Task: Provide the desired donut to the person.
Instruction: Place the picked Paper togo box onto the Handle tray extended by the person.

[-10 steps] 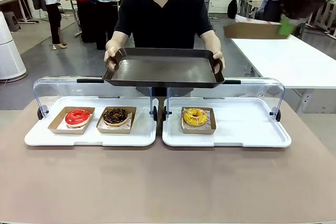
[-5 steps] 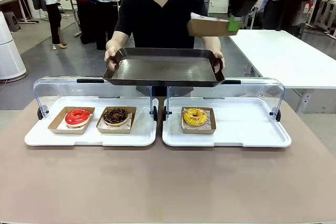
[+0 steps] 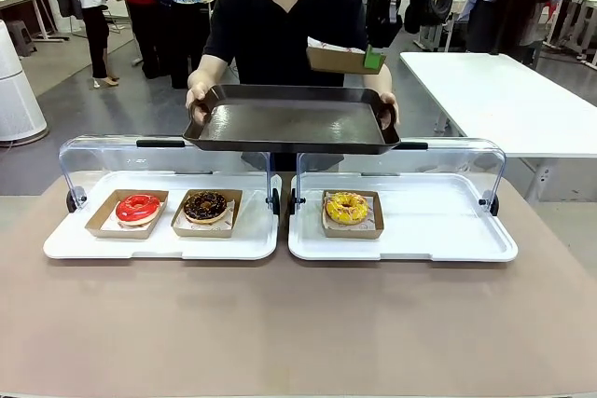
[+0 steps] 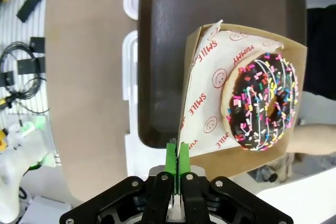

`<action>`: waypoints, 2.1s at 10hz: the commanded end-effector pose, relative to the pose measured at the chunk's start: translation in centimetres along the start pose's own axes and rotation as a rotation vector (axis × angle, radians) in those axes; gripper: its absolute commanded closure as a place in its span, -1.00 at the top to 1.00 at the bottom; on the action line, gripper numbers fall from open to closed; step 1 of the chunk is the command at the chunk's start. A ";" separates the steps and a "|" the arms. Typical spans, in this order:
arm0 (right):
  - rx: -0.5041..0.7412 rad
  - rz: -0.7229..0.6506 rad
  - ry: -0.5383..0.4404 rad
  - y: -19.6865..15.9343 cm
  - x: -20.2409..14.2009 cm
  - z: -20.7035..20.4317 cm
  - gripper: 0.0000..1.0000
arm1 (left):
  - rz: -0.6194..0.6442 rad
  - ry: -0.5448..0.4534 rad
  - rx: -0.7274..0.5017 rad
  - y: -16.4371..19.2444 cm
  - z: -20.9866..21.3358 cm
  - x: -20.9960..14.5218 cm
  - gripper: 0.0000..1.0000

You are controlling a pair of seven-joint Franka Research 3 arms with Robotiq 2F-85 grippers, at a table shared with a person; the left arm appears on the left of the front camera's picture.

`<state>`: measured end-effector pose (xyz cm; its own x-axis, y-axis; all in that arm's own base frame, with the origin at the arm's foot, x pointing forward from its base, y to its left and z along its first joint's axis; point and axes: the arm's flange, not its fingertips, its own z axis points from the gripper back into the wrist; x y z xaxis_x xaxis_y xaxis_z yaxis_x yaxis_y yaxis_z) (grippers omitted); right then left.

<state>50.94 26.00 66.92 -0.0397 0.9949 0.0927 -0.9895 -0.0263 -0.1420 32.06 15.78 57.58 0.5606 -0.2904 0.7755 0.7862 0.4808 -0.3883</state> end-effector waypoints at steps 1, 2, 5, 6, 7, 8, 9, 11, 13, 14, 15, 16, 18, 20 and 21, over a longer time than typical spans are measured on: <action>-0.048 -0.007 0.016 0.1 0.2 -1.7 -0.97 | -0.021 -0.010 -0.004 0.0 0.1 -0.2 1.00; -0.063 0.021 0.013 0.2 0.1 -2.9 -0.97 | -0.021 -0.010 -0.004 0.0 0.1 -0.2 1.00; -0.046 0.033 0.009 -0.4 -0.6 -5.7 -0.97 | -0.021 -0.010 -0.004 0.0 0.1 -0.2 1.00; -0.035 0.023 0.013 -0.4 -0.8 -6.5 -0.97 | -0.021 -0.010 -0.004 0.0 0.1 -0.2 1.00; -0.017 0.020 0.019 -0.2 -1.2 -7.5 -0.97 | -0.021 -0.010 -0.004 0.0 0.1 -0.2 1.00; 0.009 0.016 0.024 -0.5 -1.5 -8.4 -0.97 | -0.021 -0.010 -0.004 0.0 0.1 -0.2 1.00; 0.026 0.016 0.019 -0.9 -1.7 -9.1 -0.97 | -0.021 -0.010 -0.004 0.0 0.1 -0.2 1.00; 0.060 0.031 0.027 -1.2 -1.7 -10.3 -0.97 | -0.021 -0.010 -0.004 0.0 0.1 -0.2 1.00; 0.085 0.041 0.023 -1.6 -1.6 -10.5 -0.97 | -0.021 -0.010 -0.004 0.0 0.1 -0.2 1.00; 0.087 0.046 0.022 -1.6 -1.7 -10.4 0.18 | -0.021 -0.010 -0.004 0.0 0.1 -0.2 1.00; 0.087 0.049 0.025 -1.5 -1.7 -10.6 0.18 | -0.021 -0.010 -0.004 0.0 0.1 -0.2 1.00; 0.090 0.049 0.026 -1.5 -1.8 -10.6 1.00 | -0.021 -0.010 -0.004 0.0 0.1 -0.2 1.00; 0.093 0.044 0.023 -1.7 -1.8 -10.5 1.00 | -0.021 -0.010 -0.004 0.0 0.1 -0.2 1.00; 0.100 0.051 0.025 -1.4 -1.9 -10.7 1.00 | -0.021 -0.010 -0.004 0.0 0.1 -0.2 1.00; 0.101 0.050 0.021 -1.5 -1.9 -10.6 1.00 | -0.021 -0.010 -0.004 0.0 0.1 -0.2 1.00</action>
<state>53.71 25.35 56.38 -0.0708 0.9964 0.0468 -0.9956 -0.0677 -0.0650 32.06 15.78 57.58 0.5606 -0.2903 0.7755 0.7862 0.4808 -0.3883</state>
